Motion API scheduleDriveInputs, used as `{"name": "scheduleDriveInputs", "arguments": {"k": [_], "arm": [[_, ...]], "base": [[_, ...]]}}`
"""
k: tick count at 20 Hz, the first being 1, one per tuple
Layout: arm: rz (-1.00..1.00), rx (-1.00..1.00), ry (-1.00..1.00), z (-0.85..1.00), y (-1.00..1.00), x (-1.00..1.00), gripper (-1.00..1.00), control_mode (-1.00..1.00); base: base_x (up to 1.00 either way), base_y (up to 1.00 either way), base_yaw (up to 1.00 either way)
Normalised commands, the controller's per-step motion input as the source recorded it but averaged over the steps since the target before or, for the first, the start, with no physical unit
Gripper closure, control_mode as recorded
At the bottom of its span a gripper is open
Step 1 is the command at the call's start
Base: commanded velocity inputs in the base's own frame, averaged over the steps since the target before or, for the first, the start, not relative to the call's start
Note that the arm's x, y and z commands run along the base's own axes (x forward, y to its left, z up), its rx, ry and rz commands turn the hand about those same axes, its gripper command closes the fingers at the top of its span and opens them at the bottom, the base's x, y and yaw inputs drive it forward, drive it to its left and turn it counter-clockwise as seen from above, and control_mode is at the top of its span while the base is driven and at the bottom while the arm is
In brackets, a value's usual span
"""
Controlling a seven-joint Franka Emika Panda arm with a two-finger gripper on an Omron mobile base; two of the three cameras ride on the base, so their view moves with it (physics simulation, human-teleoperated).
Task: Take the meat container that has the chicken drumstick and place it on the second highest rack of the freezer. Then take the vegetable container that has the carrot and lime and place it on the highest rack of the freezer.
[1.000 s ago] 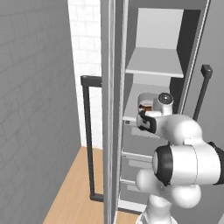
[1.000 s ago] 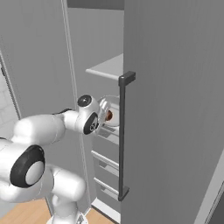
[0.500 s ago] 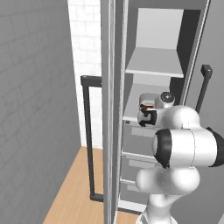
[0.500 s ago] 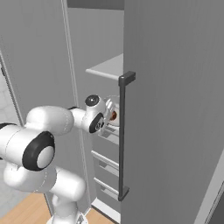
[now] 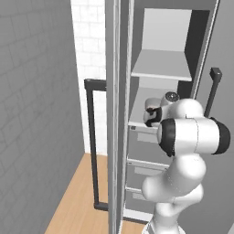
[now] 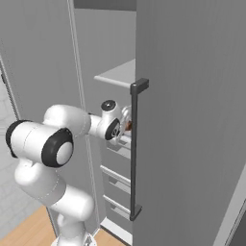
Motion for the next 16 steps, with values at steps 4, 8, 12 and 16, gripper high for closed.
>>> {"name": "scheduleDriveInputs", "arguments": {"k": [4,8,12,16], "arm": [[0.00,0.00,0.04,-0.14,-0.05,0.24,1.00,-1.00],[0.00,0.00,0.00,-0.23,-0.09,0.24,1.00,-1.00],[0.00,0.00,0.00,-0.39,-0.26,0.39,1.00,-1.00],[0.00,0.00,0.00,-0.32,-0.16,0.36,1.00,-1.00]], "base": [[0.00,0.00,0.00],[0.00,0.00,0.00],[0.00,0.00,0.00],[0.00,0.00,0.00]]}}
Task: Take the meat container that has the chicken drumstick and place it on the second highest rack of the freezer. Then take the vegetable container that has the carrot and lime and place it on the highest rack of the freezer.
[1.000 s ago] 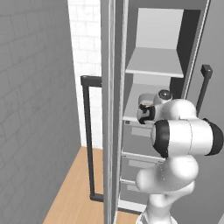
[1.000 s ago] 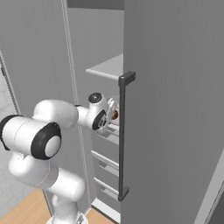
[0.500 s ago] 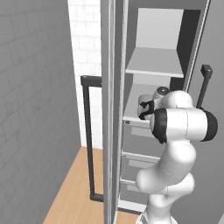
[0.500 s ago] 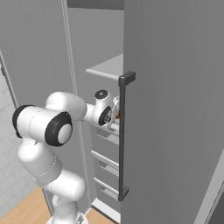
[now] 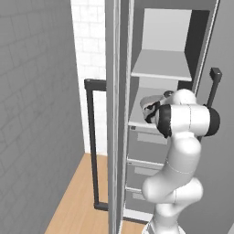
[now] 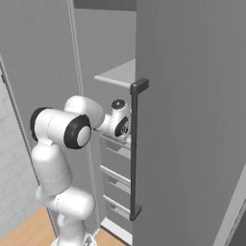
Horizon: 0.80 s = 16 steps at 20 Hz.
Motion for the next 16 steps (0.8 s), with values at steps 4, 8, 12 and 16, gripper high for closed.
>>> {"name": "scheduleDriveInputs", "arguments": {"k": [4,8,12,16], "arm": [[0.00,0.00,0.00,-0.10,-0.03,0.22,1.00,-1.00],[0.00,0.00,0.00,-0.08,0.00,0.06,-1.00,-1.00],[0.00,0.00,0.00,-0.19,0.00,0.01,-1.00,-1.00],[0.00,0.00,-0.01,-0.02,0.00,0.00,-1.00,-1.00]], "base": [[0.00,0.00,0.00],[0.00,0.00,0.00],[0.00,0.00,0.00],[0.00,0.00,0.00]]}}
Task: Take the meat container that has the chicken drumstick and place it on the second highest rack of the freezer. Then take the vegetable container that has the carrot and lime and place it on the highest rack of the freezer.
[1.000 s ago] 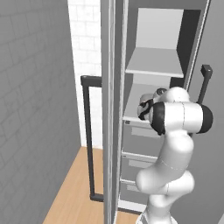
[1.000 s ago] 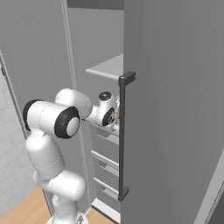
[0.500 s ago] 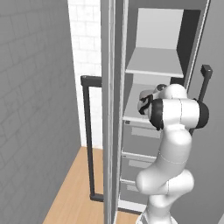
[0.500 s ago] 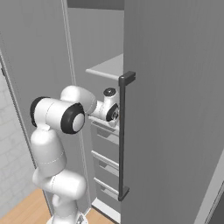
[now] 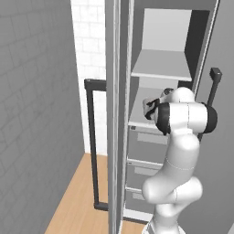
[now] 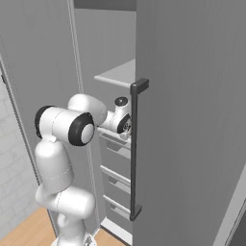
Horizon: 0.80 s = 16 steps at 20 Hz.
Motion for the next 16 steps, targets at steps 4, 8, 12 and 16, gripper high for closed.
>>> {"name": "scheduleDriveInputs", "arguments": {"k": [4,8,12,16], "arm": [[0.00,0.00,-0.10,0.01,0.04,-0.07,-1.00,-1.00],[0.00,0.00,-0.07,0.14,0.09,-0.22,-1.00,-1.00],[0.01,0.00,-0.08,0.24,0.08,-0.40,-1.00,-1.00],[0.03,0.00,-0.04,0.70,0.14,-0.42,-1.00,-1.00]], "base": [[0.00,0.00,0.00],[0.00,0.00,0.00],[0.00,0.00,0.00],[0.00,0.00,0.00]]}}
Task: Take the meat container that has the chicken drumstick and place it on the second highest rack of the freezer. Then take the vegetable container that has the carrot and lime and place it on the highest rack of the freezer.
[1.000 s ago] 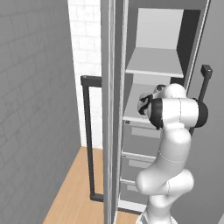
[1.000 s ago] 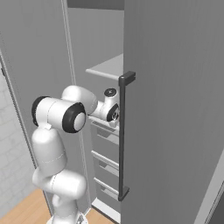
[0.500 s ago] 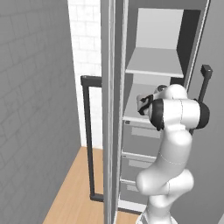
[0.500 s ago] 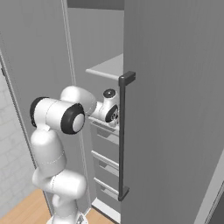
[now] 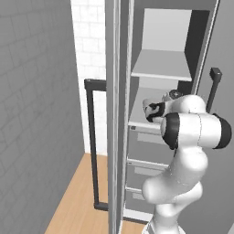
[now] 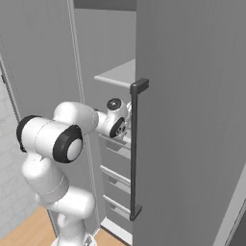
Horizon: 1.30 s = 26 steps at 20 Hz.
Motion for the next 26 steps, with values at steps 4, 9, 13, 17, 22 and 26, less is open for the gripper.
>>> {"name": "scheduleDriveInputs", "arguments": {"k": [4,9,13,17,22,26], "arm": [[0.04,0.00,-0.02,0.71,0.12,-0.73,-1.00,-1.00],[0.00,0.00,-0.03,0.27,0.18,-0.83,-1.00,-1.00],[0.00,-0.02,0.00,0.16,0.36,-0.75,-1.00,-1.00],[0.01,-0.04,0.00,0.42,0.34,-0.74,-1.00,-1.00],[0.04,0.00,0.00,0.50,0.03,-0.84,-1.00,-1.00],[0.07,0.00,0.04,0.52,0.07,-0.72,-1.00,-1.00]], "base": [[0.00,0.00,0.00],[0.00,0.00,0.00],[0.00,0.00,0.00],[0.00,0.00,0.00],[0.00,0.00,0.00],[0.00,0.00,0.00]]}}
